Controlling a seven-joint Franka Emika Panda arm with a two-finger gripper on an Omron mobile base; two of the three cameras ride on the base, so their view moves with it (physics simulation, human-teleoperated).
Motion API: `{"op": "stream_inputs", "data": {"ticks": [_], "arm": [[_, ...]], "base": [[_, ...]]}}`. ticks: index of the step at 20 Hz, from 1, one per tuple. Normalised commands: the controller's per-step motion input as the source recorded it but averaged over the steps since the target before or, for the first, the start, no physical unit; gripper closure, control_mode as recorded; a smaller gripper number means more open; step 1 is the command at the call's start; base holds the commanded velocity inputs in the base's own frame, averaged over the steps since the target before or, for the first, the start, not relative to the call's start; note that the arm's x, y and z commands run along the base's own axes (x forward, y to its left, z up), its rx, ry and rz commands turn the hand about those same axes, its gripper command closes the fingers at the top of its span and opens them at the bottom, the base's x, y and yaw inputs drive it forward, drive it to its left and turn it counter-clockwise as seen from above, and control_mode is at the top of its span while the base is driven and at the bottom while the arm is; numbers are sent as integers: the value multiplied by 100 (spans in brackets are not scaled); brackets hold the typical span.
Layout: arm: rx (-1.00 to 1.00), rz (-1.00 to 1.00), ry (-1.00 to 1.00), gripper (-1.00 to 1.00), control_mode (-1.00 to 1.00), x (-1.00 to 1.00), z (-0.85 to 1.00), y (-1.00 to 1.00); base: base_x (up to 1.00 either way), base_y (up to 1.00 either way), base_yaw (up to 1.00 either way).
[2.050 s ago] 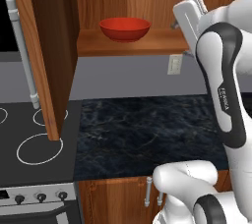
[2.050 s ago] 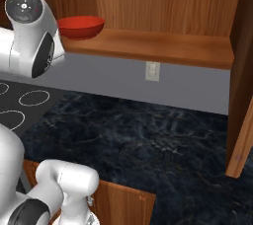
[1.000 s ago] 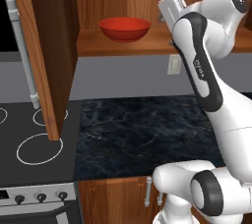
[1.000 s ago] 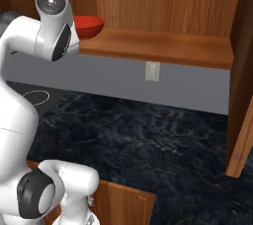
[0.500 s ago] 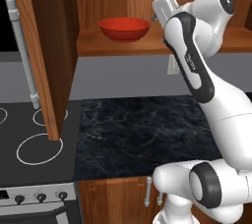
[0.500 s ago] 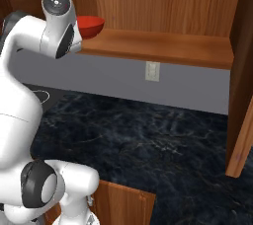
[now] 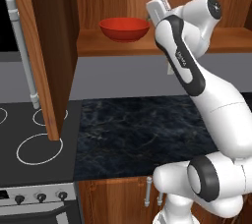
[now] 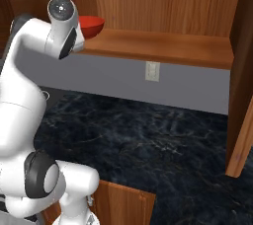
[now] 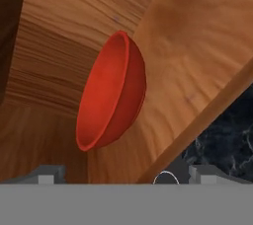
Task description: Move the bowls from the cabinet to the plates on the dining table.
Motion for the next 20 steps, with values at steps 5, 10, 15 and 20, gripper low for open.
{"op": "stream_inputs", "data": {"ticks": [5,10,15,20], "arm": [[0,1,-2,-100,-100,42,-6,5],[-2,0,1,-100,-100,45,-4,0],[-1,0,1,-100,-100,46,-6,0],[-1,0,0,-100,-100,41,-10,0]], "base": [[0,0,0],[0,0,0],[0,0,0],[0,0,0]]}}
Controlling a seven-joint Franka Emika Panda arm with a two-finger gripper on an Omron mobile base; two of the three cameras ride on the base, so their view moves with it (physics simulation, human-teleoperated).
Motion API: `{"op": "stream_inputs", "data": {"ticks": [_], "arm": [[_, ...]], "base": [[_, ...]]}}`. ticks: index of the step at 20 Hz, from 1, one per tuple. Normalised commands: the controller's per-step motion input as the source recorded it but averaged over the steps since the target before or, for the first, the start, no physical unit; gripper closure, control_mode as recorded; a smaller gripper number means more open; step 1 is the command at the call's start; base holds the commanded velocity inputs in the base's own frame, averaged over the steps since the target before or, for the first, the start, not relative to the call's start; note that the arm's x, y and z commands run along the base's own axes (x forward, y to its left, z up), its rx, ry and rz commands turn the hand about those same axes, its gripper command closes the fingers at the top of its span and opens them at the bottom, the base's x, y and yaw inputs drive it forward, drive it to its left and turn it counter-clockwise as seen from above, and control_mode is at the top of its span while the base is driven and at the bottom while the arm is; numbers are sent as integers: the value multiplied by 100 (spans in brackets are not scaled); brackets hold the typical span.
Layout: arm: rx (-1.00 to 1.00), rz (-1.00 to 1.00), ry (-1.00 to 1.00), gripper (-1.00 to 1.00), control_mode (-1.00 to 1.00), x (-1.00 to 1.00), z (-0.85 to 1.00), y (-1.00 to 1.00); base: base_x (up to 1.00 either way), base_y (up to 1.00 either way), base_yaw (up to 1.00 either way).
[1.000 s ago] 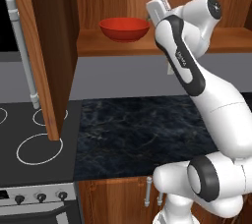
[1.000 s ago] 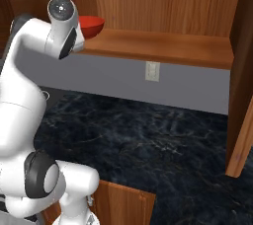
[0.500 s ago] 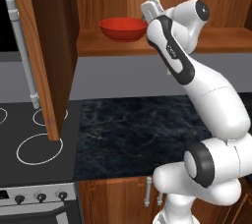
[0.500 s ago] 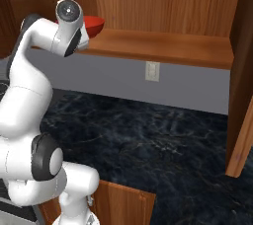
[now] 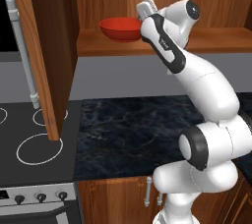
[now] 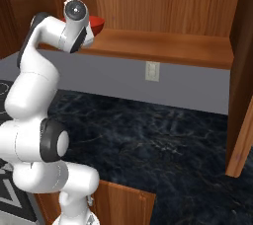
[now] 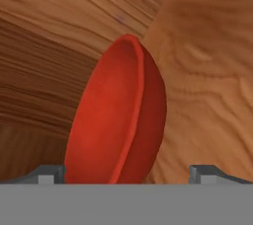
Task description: Move the bowls from the cabinet to the plates on the dining table.
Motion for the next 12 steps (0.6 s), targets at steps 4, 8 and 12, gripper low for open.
{"op": "stream_inputs", "data": {"ticks": [4,8,12], "arm": [[0,0,0,-100,-100,38,-13,0],[0,0,0,-100,-100,38,-13,0],[0,0,0,-100,-100,39,-12,0]], "base": [[0,0,0],[0,0,0],[0,0,0]]}}
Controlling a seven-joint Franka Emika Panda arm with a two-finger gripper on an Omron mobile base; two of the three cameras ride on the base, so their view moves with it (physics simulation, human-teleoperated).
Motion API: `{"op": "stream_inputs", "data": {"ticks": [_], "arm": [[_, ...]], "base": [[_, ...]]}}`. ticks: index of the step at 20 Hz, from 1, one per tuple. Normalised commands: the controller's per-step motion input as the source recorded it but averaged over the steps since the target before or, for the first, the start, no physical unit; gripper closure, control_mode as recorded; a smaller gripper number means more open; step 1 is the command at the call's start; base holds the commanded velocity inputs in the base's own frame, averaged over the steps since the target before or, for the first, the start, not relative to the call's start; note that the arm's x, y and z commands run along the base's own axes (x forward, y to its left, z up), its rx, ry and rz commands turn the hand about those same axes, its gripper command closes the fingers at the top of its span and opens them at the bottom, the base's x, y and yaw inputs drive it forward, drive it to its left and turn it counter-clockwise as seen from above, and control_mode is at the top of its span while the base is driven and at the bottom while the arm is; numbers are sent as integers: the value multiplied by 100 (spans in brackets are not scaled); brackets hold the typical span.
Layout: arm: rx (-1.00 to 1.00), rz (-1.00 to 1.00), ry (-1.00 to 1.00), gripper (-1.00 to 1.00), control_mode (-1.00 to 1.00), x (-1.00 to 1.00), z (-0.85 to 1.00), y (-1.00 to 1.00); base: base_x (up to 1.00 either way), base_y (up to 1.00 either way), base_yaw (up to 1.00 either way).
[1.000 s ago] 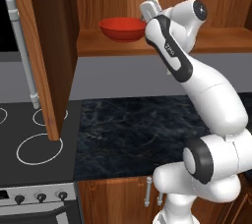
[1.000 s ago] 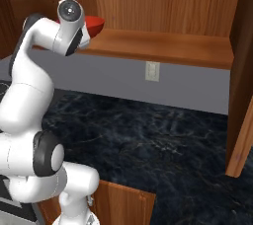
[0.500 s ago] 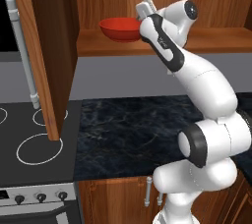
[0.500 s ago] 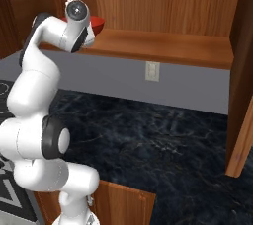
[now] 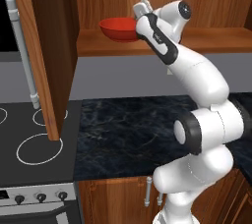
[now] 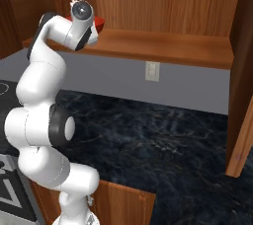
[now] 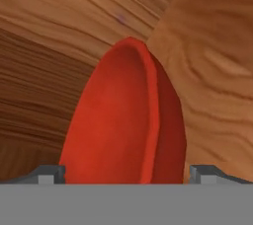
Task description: Move the bowls from the cabinet to the plates on the dining table.
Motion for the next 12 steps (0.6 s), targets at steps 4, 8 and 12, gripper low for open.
{"op": "stream_inputs", "data": {"ticks": [4,8,12], "arm": [[0,0,0,-100,-100,40,-15,1],[-1,0,3,-100,-100,37,-25,4],[-3,0,1,100,-100,25,-33,24]], "base": [[0,0,0],[0,0,0],[0,0,0]]}}
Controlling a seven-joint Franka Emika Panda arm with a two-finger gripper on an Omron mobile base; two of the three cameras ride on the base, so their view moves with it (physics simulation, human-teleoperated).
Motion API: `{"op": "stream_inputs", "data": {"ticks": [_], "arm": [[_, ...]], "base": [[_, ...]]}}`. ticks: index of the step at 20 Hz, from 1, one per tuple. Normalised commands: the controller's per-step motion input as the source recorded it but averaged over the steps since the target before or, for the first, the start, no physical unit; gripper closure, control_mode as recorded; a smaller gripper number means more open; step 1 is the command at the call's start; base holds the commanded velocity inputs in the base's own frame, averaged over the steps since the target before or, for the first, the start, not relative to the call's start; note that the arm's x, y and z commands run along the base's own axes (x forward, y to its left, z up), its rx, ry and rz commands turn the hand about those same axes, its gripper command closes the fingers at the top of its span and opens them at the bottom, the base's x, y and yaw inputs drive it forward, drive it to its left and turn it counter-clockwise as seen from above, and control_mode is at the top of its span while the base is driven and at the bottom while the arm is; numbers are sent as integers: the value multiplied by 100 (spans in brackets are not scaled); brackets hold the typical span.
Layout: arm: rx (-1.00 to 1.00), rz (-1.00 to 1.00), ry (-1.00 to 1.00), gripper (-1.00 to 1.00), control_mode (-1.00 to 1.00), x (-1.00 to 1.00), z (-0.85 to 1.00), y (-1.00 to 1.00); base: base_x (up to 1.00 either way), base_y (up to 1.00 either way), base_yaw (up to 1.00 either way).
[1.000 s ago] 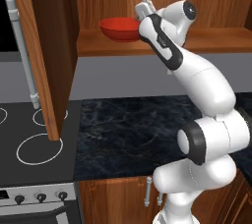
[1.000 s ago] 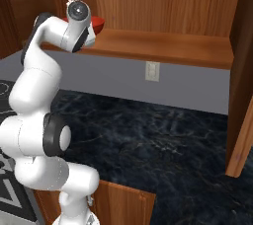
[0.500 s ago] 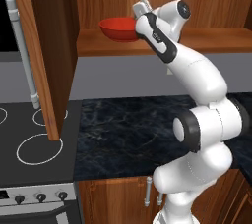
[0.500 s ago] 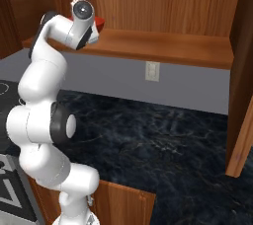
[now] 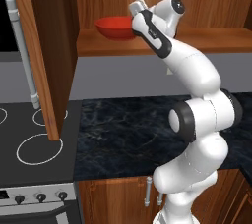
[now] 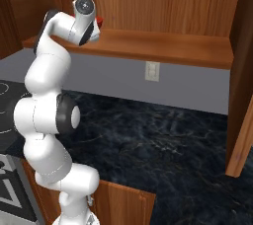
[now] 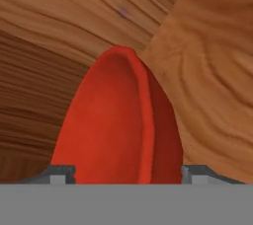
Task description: Move the bowls from the cabinet to the plates on the dining table.
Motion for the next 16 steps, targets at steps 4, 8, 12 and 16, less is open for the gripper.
{"op": "stream_inputs", "data": {"ticks": [4,8,12,16], "arm": [[-3,0,0,100,-100,17,-33,20],[-1,0,0,100,-100,19,-27,8],[0,0,0,100,-100,18,-21,2],[0,0,1,100,-100,10,-10,-2]], "base": [[0,0,0],[0,0,0],[0,0,0],[0,0,0]]}}
